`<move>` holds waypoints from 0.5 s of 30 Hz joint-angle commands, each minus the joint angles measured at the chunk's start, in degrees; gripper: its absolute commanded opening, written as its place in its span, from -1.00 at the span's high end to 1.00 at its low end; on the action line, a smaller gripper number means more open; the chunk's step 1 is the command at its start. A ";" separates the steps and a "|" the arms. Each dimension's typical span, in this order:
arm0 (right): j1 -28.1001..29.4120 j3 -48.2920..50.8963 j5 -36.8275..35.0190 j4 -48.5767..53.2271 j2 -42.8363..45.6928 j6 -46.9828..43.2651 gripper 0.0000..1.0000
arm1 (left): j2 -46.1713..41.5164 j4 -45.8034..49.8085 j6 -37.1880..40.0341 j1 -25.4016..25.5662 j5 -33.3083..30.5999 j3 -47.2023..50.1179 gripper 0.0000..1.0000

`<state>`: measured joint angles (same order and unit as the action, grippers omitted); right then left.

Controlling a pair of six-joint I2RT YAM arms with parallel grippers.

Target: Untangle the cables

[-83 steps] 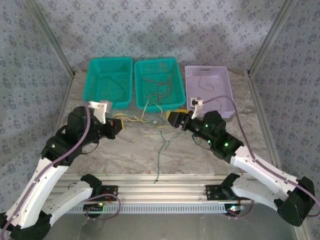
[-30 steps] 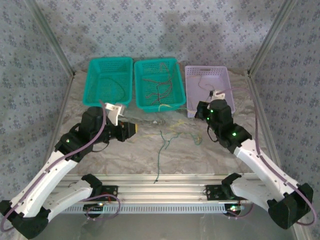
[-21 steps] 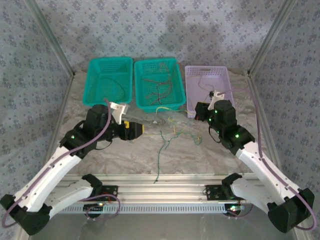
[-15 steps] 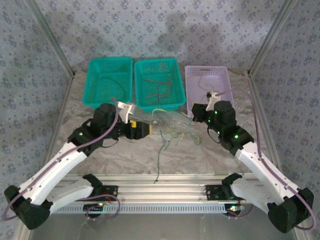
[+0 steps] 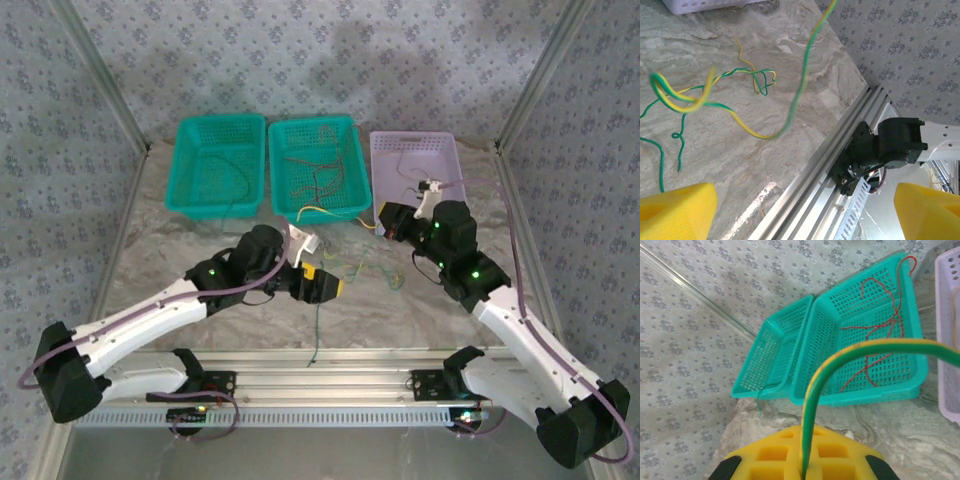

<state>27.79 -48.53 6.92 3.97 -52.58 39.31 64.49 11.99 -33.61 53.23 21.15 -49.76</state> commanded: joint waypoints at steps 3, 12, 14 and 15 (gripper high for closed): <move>0.61 -3.41 2.45 -1.57 0.94 3.05 1.00 | 0.93 -2.54 1.53 1.43 -7.23 -0.16 -0.86; 1.53 -3.90 5.32 -2.70 1.26 4.75 1.00 | 0.18 -8.77 0.08 1.44 -13.76 3.07 -0.89; 2.00 -3.56 5.99 -3.78 0.90 5.29 1.00 | 0.15 -11.54 -1.01 1.44 -13.07 3.18 -0.85; 2.26 -3.49 6.01 -3.96 0.64 5.34 1.00 | 0.30 -12.62 -1.48 1.43 -12.35 3.18 -0.82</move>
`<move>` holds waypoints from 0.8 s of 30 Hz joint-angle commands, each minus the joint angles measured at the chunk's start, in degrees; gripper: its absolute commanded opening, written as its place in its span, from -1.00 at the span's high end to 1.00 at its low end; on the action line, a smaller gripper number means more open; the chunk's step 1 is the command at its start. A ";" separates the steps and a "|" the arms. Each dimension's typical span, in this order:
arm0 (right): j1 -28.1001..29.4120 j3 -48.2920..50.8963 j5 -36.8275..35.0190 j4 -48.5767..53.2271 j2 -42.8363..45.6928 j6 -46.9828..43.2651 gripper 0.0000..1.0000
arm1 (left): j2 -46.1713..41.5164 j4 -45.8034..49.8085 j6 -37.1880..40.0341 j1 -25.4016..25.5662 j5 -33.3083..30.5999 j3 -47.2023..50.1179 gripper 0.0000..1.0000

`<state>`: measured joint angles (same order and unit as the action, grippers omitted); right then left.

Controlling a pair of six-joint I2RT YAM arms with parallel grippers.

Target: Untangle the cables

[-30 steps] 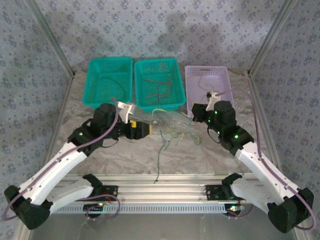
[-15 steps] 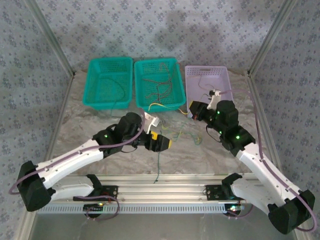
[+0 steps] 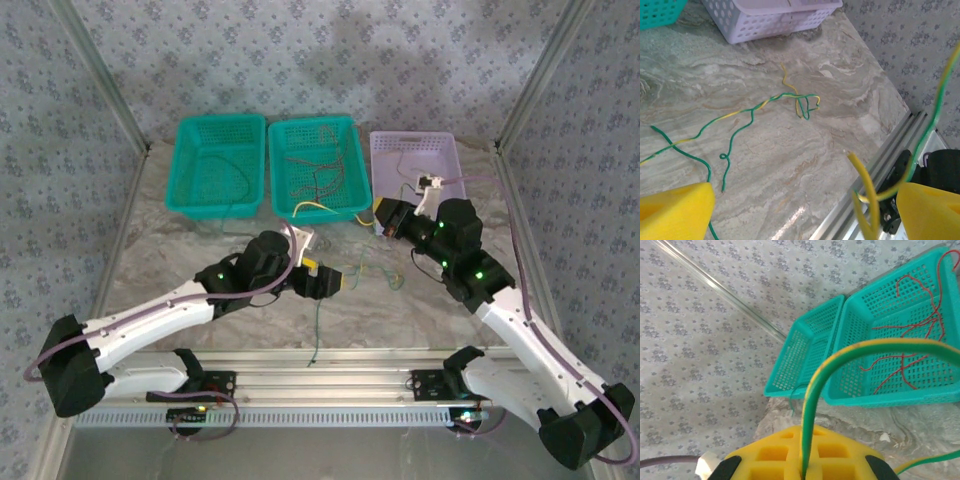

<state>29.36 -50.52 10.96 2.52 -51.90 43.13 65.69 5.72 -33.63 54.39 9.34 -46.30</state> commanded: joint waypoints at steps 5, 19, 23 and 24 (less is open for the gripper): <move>1.52 -1.27 2.05 -3.55 -0.51 1.87 1.00 | -0.81 -9.94 -3.91 0.28 1.98 0.12 -0.27; 0.73 -2.35 -6.34 3.25 -0.22 -2.75 1.00 | -8.86 -3.99 -3.83 0.01 1.57 0.77 1.00; -2.66 -3.73 -12.79 9.02 -1.11 -8.73 1.00 | -17.95 9.26 0.25 -1.29 -1.30 -2.38 1.00; -3.93 -3.77 -13.48 9.26 -1.38 -9.61 1.00 | -20.13 11.83 0.85 -2.04 -1.64 -3.22 1.00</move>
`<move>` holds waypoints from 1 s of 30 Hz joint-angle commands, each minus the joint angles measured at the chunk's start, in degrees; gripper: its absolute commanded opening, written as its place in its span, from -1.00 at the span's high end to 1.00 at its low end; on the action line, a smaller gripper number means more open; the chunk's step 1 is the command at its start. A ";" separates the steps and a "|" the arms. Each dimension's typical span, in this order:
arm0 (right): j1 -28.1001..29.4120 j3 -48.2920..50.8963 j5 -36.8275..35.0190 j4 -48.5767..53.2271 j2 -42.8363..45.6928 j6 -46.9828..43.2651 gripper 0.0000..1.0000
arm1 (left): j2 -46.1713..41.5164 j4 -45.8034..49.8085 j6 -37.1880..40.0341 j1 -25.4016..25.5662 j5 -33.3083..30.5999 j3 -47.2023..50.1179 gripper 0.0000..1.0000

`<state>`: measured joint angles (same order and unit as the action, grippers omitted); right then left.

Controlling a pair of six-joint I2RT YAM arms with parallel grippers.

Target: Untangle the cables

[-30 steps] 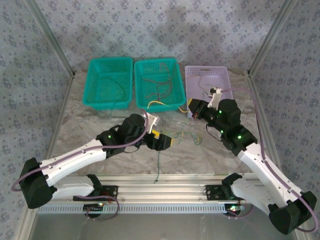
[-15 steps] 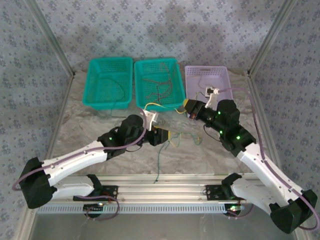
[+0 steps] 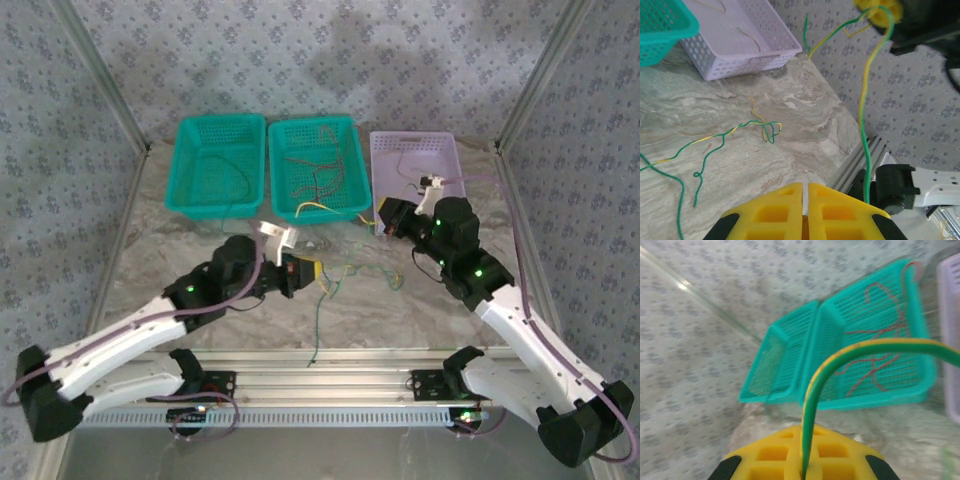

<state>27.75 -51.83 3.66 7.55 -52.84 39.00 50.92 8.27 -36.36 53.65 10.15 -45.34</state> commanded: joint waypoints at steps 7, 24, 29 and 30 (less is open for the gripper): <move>-12.43 -3.08 -3.28 4.78 -6.47 -6.35 1.00 | -17.69 25.41 8.18 -6.69 -8.07 -15.58 1.00; -22.10 -31.71 -0.92 16.44 -42.84 -9.12 1.00 | -12.49 29.13 11.40 -6.65 -9.32 -25.35 1.00; -25.66 -40.94 10.10 14.93 -56.24 -1.40 1.00 | -10.47 28.93 11.49 -6.67 -8.46 -25.69 1.00; -25.80 -42.42 9.98 14.73 -58.40 0.47 1.00 | -10.08 28.75 11.33 -6.63 -8.19 -25.52 1.00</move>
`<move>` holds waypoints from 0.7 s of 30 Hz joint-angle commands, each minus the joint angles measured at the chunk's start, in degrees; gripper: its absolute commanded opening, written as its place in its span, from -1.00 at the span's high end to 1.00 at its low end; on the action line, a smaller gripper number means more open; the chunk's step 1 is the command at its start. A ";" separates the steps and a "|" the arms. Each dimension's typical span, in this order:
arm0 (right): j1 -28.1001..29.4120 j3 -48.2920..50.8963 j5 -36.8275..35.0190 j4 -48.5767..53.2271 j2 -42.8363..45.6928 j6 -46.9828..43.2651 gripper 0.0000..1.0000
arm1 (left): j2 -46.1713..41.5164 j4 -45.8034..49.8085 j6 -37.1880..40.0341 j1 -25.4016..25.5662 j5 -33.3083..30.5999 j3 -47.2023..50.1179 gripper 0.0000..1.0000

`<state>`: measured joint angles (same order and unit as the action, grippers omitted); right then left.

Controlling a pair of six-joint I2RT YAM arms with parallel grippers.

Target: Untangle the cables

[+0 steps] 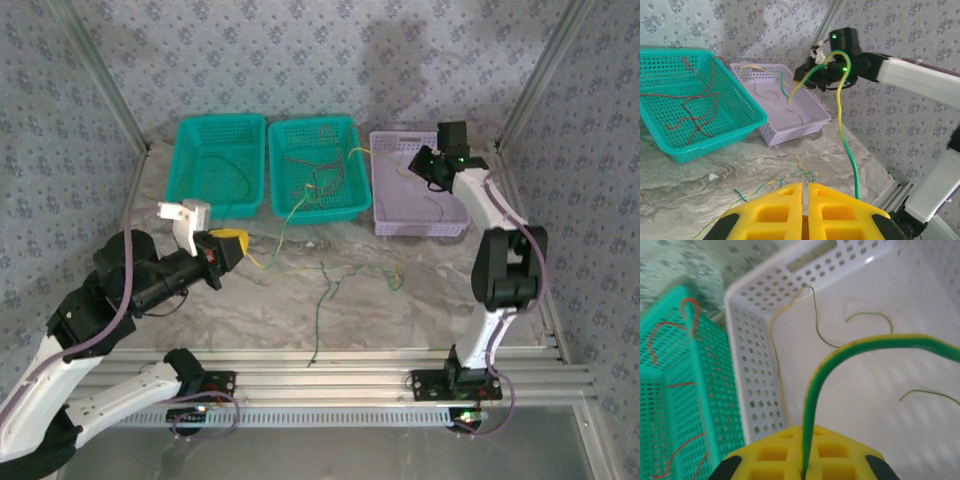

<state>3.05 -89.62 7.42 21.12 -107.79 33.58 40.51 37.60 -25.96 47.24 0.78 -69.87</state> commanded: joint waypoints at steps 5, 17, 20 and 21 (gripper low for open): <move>-1.40 -8.36 6.47 -2.25 -11.15 14.36 1.00 | 1.77 -1.17 0.65 -0.27 2.17 -0.37 1.00; -1.13 -15.11 3.02 -1.78 -23.60 28.48 1.00 | 5.66 -1.72 0.20 -0.14 4.76 -1.29 1.00; -1.30 -15.17 0.64 -1.05 -25.01 30.25 1.00 | 6.42 -1.57 0.31 -0.18 5.18 -1.54 1.00; -1.42 -15.67 0.26 -0.32 -25.49 30.64 1.00 | 6.66 -1.53 0.21 -0.20 5.33 -1.59 1.00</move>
<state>1.89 -103.11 9.82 19.51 -131.41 59.88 47.07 37.39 -25.98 47.24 4.60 -69.87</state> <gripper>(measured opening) 0.055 0.072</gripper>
